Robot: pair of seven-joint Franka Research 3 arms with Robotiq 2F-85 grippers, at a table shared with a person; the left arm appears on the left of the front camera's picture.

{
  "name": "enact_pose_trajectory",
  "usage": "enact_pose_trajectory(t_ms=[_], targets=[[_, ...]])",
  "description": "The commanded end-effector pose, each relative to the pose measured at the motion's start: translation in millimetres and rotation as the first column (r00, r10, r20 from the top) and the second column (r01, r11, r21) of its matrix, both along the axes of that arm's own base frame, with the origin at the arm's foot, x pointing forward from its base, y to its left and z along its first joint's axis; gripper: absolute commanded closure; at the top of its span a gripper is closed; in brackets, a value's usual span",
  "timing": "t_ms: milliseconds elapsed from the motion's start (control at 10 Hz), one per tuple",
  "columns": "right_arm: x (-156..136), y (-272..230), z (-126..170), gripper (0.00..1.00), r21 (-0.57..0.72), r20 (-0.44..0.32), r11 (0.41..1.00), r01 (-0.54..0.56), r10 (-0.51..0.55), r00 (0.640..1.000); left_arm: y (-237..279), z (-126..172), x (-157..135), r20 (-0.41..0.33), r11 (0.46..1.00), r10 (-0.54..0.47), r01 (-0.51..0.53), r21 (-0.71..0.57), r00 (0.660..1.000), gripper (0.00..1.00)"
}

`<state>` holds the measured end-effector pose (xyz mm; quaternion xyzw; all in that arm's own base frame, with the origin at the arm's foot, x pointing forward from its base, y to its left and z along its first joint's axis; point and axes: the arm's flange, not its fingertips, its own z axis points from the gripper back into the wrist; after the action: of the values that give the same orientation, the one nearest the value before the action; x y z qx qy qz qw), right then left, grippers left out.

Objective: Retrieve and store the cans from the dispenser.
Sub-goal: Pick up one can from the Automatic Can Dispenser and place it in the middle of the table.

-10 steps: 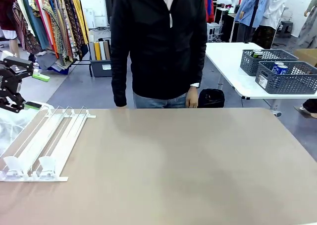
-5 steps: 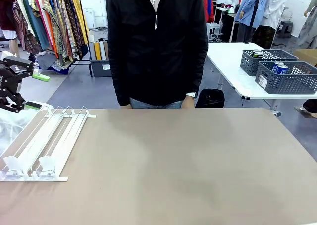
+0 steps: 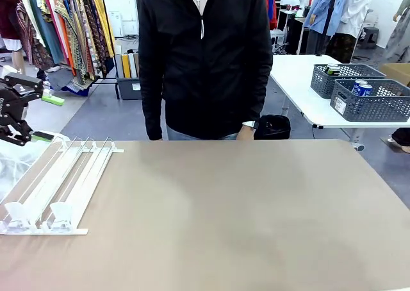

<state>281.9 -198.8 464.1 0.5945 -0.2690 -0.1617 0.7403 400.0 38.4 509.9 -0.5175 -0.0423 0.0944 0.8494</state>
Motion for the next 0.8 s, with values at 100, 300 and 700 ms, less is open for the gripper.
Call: enact_pose_trajectory(t_ms=[100, 300, 700], targets=[[0.1, 0.0, 2.6, 0.0, 0.007, 0.006, 1.0, 0.002, -0.002, 1.0, 1.2, 0.9, -2.4, -0.008, 1.0, -0.001, 0.001, 0.017, 1.0, 0.0], [0.1, 0.0, 2.6, 0.0, 0.007, 0.006, 1.0, 0.002, -0.002, 1.0, 1.2, 0.9, -2.4, -0.008, 1.0, -0.001, 0.001, 0.017, 1.0, 0.0], [0.1, 0.0, 2.6, 0.0, 0.007, 0.006, 1.0, 0.002, -0.002, 1.0, 1.2, 0.9, -2.4, -0.008, 1.0, -0.001, 0.001, 0.017, 1.0, 0.0]])
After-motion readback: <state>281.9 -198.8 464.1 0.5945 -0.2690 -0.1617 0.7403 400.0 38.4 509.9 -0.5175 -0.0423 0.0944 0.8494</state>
